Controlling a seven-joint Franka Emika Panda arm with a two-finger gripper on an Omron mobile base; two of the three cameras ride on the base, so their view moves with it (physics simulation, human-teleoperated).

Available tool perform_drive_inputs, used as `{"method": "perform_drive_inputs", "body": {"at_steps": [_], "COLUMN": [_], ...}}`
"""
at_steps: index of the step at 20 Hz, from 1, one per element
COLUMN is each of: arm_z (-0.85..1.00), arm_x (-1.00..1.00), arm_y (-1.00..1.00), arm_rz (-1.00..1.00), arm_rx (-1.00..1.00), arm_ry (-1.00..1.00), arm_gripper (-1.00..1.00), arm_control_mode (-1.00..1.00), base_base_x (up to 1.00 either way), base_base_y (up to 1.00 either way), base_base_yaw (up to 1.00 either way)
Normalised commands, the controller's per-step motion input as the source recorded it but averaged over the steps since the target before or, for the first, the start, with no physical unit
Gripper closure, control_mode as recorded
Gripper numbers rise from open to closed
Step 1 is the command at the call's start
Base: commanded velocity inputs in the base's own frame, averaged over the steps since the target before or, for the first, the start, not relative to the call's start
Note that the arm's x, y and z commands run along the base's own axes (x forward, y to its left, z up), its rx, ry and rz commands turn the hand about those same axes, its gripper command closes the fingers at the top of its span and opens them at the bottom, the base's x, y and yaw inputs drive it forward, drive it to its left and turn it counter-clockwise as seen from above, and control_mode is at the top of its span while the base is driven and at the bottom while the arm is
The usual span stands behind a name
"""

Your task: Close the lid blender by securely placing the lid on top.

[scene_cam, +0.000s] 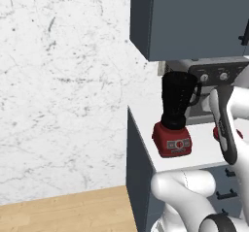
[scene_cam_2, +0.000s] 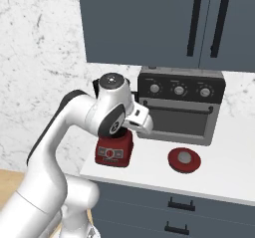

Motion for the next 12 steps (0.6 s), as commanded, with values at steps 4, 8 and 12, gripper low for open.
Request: {"method": "perform_drive_inputs", "body": {"at_steps": [4, 8, 12], "arm_z": [-0.47, -0.54, -0.51], "arm_x": [-0.01, 0.0, 0.0], "arm_y": [-0.76, -0.77, -0.75], "arm_rz": [-0.18, -0.18, -0.15], "arm_rx": [0.0, 0.0, 0.0], "arm_ry": [-0.07, -0.05, -0.02], "arm_gripper": [-1.0, -1.0, -1.0], "arm_control_mode": [-1.0, -1.0, -1.0], "base_base_x": [0.0, 0.0, 0.0], "base_base_y": [0.0, 0.0, 0.0], "base_base_yaw": [0.0, 0.0, 0.0]}}
